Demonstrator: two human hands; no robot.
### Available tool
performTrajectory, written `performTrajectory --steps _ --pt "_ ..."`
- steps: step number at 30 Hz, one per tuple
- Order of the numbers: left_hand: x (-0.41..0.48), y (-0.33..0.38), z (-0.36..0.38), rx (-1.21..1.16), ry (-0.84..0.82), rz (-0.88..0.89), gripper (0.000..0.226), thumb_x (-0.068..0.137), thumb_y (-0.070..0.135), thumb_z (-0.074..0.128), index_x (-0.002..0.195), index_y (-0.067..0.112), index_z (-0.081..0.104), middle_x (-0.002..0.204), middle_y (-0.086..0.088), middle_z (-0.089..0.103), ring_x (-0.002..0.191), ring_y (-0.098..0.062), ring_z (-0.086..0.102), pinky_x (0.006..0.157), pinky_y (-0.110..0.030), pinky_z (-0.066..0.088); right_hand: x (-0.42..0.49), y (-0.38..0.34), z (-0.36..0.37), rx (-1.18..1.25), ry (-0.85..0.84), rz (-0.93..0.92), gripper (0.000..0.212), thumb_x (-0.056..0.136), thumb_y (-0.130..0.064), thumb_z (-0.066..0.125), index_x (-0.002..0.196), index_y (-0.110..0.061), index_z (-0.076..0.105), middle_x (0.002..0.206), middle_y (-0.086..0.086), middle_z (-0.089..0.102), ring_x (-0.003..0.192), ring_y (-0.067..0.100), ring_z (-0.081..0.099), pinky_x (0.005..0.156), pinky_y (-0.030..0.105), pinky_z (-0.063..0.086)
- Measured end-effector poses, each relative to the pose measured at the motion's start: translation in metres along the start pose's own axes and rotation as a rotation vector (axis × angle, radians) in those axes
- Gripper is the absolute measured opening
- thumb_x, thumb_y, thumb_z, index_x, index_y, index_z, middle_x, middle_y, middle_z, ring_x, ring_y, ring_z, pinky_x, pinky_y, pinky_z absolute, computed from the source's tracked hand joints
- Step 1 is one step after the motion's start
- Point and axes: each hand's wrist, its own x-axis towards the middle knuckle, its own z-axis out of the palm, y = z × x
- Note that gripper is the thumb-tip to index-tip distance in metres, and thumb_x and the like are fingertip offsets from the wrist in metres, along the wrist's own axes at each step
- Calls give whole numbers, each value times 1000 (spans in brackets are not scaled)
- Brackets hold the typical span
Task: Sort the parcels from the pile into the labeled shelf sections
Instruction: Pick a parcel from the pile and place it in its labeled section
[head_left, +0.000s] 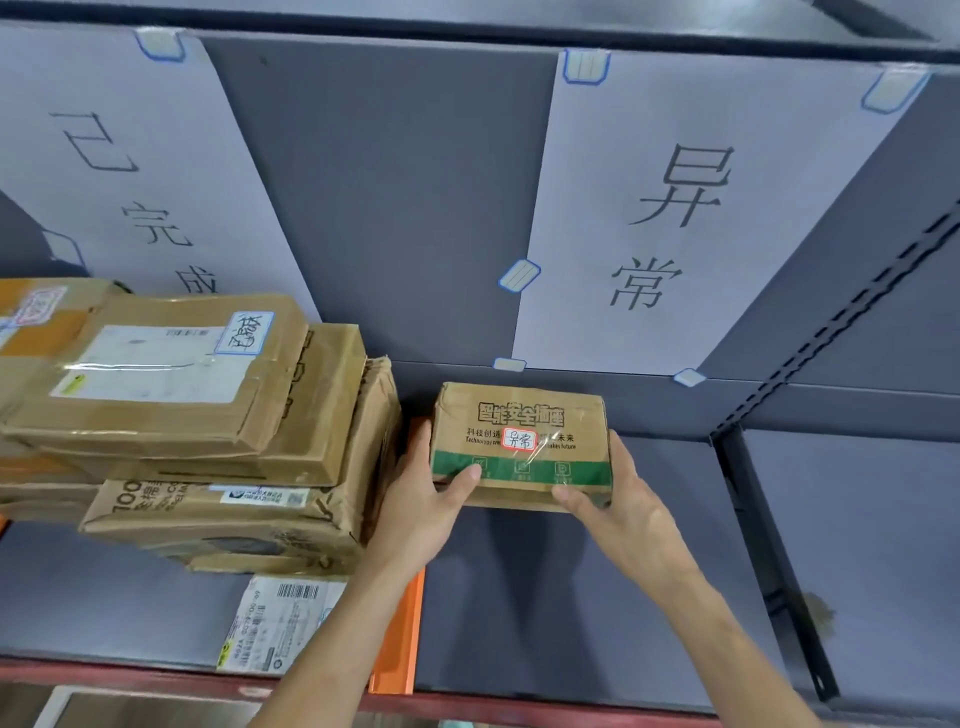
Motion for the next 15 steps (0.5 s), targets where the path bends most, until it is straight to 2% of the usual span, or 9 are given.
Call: performTrajectory --steps 6,9,13,15 --pt "10 -1 1 30 -7 -43 69 98 40 65 157 27 33 148 8 55 134 -16 54 113 -45 43 12 0 0 3 -4 18 79 90 -55 65 153 -41 18 123 -22 62 119 15 54 92 36 46" --pt "12 -3 1 47 -17 -49 70 100 39 62 161 29 27 152 7 52 138 -17 51 115 -45 41 12 1 2 10 -12 40 82 91 -56 64 155 -39 16 126 -19 62 122 16 53 94 37 46" --pt "8 -6 2 55 21 -66 77 102 37 60 165 25 16 159 4 44 144 -18 44 119 -36 35 10 1 3 27 -22 63 89 91 -59 61 159 -35 10 134 -11 60 128 19 51 103 44 46" --pt "4 -7 2 51 31 -60 77 102 35 59 165 24 16 159 3 45 143 -16 45 116 -31 34 9 0 4 34 -20 65 93 91 -59 61 161 -31 5 139 -12 57 132 18 50 102 39 45"
